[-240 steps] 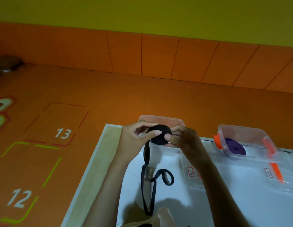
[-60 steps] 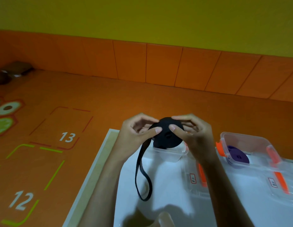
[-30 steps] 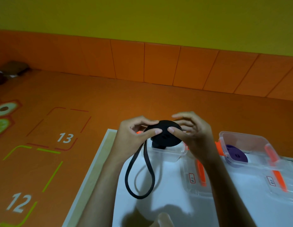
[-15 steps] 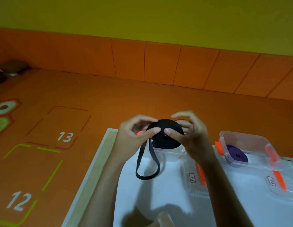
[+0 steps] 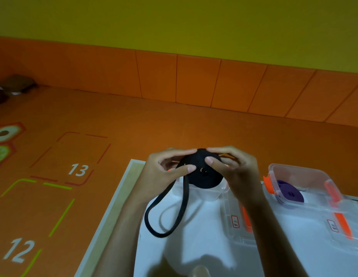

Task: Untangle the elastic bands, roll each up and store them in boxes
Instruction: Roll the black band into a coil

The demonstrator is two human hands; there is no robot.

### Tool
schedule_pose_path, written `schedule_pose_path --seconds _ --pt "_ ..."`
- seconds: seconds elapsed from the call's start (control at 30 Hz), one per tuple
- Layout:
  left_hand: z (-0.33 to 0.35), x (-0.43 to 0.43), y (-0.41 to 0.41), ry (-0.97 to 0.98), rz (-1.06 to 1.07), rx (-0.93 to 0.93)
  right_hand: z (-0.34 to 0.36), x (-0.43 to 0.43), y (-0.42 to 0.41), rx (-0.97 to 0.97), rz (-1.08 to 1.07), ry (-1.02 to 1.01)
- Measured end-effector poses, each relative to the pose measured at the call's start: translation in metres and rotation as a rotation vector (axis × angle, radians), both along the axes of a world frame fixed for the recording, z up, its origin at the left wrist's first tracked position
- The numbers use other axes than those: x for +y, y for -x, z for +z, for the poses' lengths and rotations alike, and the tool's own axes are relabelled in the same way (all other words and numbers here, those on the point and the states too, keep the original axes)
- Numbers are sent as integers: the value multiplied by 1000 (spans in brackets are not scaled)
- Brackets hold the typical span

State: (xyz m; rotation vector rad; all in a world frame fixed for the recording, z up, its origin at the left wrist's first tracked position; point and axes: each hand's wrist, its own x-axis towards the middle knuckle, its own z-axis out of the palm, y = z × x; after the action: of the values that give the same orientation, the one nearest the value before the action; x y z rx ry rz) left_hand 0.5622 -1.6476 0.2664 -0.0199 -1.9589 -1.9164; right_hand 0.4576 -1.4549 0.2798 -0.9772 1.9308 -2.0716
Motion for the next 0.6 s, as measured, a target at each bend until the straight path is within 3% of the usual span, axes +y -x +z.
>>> schedule_pose_path --seconds 0.3,0.43,0.6 --pt "-2 12 4 30 145 48 3 7 2 -123 102 -47" --pt "-3 8 3 45 -10 16 -1 15 7 32 38 -75" --pt "-5 12 4 77 2 -1 -6 18 8 99 77 -150"
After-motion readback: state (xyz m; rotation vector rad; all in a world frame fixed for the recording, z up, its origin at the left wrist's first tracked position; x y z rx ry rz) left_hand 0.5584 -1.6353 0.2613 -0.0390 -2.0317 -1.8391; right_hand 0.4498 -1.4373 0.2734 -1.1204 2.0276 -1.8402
